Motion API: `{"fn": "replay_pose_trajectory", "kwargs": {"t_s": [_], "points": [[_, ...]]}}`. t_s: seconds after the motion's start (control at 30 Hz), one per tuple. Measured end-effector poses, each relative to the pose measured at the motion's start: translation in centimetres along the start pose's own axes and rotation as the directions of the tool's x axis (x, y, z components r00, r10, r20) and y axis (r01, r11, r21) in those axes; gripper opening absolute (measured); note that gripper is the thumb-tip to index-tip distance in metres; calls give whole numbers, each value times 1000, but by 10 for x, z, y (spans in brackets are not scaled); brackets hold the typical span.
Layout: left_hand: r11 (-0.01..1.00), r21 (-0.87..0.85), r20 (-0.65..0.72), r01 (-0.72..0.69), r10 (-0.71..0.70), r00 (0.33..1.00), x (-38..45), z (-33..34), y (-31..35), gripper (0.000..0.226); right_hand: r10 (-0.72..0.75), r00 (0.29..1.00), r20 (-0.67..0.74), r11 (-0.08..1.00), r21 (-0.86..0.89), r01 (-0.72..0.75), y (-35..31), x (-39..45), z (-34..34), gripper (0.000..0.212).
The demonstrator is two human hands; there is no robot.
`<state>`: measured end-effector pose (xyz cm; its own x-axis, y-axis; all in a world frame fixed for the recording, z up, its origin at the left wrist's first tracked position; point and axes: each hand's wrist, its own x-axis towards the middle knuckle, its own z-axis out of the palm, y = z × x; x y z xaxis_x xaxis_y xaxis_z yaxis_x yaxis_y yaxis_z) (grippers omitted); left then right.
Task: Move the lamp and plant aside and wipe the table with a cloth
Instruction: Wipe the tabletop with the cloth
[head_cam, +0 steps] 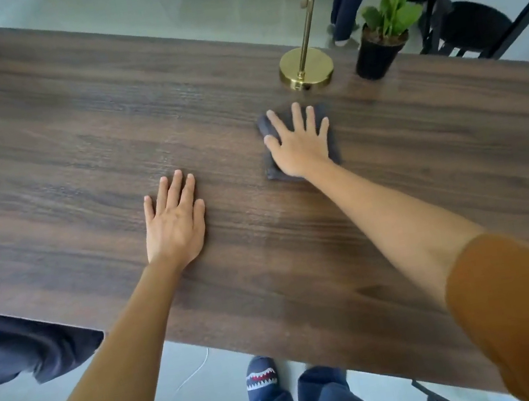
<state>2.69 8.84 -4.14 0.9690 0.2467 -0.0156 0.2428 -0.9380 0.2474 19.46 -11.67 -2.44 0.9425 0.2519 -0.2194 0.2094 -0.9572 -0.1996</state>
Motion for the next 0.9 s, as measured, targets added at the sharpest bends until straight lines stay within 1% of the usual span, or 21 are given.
{"fn": "replay_pose_trajectory", "kwargs": {"t_s": [0.1,0.3,0.37,0.43,0.47,0.5,0.53,0.6,0.63,0.7,0.77,0.8,0.83,0.87,0.9], "points": [[1000,-13,4,-10,10,1000,0,-2,0,53,-129,991,-23,992,-8,129,-19,-59,23,57],[999,-24,23,-32,33,999,-2,-4,0,54,-252,962,-103,968,-42,249,-46,-202,71,59],[999,-30,22,-43,44,999,-3,-3,-1,54,-316,947,-63,948,-68,312,-32,-246,75,56],[998,-28,15,-55,56,998,-4,-3,-1,54,-369,929,-3,927,-78,368,6,-276,68,54],[998,-27,12,-59,59,998,-4,-3,-1,54,-375,927,3,924,-85,374,30,-282,63,53],[998,-28,12,-59,59,998,-4,-3,-2,54,-355,935,-8,931,-96,353,54,-281,58,53],[998,-30,13,-59,60,998,-3,-2,-2,54,-302,953,-28,949,-106,298,75,-275,52,53],[998,-31,13,-62,62,998,-4,-2,-2,54,-137,989,-62,985,-116,129,100,-244,40,55],[997,-33,13,-63,64,998,-4,-2,-2,54,-60,995,-83,992,-112,51,102,-221,35,56],[997,-38,16,-70,71,997,-5,-2,-1,54,119,986,-115,991,-45,-125,92,-170,26,55],[996,-45,22,-83,84,996,-6,-2,-1,53,306,949,-73,952,40,-304,65,-125,19,56],[995,-50,23,-88,89,996,-6,-3,-1,53,347,936,-50,937,50,-345,48,-110,17,57],[994,-57,22,-90,91,996,-5,-3,-2,53,338,940,-40,940,48,-336,30,-104,19,58],[994,-66,20,-88,89,996,-4,-3,-2,52,288,957,-39,957,43,-286,13,-106,25,59],[994,-80,20,-76,78,997,-3,-3,-2,52,206,977,-51,978,38,-204,-2,-117,33,59]]}}
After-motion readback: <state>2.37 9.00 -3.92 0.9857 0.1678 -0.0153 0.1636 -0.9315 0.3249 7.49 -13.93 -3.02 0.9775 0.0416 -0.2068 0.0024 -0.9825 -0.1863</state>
